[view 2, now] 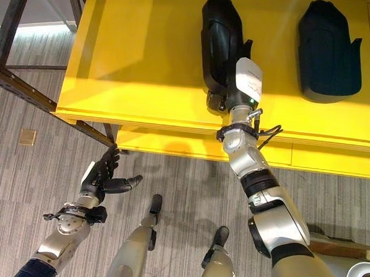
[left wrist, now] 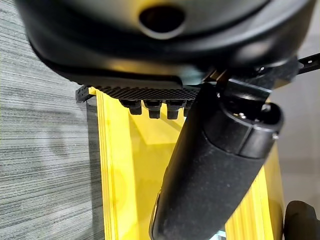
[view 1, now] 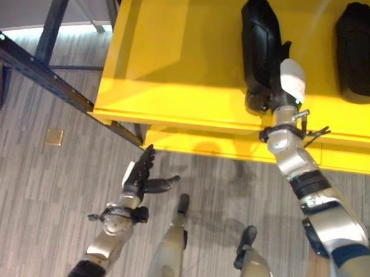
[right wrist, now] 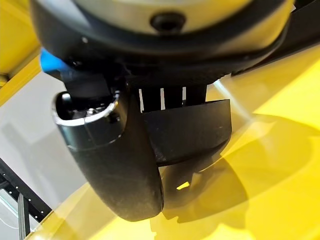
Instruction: Move parts from the plastic box to the shelf.
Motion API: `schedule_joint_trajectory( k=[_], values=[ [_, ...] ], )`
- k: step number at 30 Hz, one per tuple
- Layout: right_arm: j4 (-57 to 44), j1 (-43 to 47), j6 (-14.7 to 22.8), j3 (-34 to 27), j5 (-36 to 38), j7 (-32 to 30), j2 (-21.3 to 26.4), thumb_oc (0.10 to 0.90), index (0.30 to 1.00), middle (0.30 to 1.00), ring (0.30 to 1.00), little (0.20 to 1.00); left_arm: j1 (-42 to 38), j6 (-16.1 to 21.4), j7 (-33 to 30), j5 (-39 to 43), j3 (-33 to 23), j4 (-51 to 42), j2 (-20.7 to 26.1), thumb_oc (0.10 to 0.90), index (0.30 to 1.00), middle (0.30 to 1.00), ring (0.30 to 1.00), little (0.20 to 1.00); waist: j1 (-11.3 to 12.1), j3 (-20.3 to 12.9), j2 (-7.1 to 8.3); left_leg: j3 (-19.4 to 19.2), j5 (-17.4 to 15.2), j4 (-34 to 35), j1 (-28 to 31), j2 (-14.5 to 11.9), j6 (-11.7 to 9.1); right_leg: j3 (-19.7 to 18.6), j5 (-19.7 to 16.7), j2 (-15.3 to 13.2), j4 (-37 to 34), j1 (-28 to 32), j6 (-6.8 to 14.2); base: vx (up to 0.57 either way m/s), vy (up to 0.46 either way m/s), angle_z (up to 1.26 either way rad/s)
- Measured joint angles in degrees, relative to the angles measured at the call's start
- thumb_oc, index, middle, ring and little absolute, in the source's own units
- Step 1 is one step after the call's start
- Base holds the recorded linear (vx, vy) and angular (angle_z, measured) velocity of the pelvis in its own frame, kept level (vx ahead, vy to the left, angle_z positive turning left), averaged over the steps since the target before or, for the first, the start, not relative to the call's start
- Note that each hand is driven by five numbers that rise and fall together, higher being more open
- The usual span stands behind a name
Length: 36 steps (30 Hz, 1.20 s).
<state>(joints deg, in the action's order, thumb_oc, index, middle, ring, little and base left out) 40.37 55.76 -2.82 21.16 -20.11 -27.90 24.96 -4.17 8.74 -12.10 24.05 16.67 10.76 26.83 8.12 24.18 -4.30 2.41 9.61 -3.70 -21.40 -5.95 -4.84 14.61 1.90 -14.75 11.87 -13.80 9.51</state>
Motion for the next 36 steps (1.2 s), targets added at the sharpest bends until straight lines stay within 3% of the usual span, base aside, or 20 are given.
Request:
schedule_joint_trajectory(
  k=[23, 36],
  values=[
    [0.01, 1.68, -0.37, 0.63, -0.08, 0.51, 0.91, 0.4, 0.3, 0.3, 0.3, 0.3, -0.24, 0.01, -0.35, 0.02, -0.04, 0.0, 0.0, 0.9, 1.0, 1.0, 1.0, 1.0, 0.33, 0.0, -0.01, 0.18, 0.03, -0.11, -0.94, 0.1, 0.0, 0.17, -0.16, -0.04, 0.13, -0.91, 0.29, 0.0, 0.0, 0.0],
    [0.07, 5.62, -1.67, 8.0, -4.88, 5.09, 5.0, 0.4, 0.3, 0.3, 0.3, 0.3, -0.27, 0.16, -1.0, 0.03, -0.33, 0.01, 0.0, 0.9, 1.0, 1.0, 1.0, 1.0, 0.33, 0.01, -0.02, 0.47, 0.03, -0.51, -1.58, 0.11, 0.0, 0.4, -0.15, 0.01, 0.3, -1.19, 0.3, 0.0, 0.0, 0.0]
  ],
)
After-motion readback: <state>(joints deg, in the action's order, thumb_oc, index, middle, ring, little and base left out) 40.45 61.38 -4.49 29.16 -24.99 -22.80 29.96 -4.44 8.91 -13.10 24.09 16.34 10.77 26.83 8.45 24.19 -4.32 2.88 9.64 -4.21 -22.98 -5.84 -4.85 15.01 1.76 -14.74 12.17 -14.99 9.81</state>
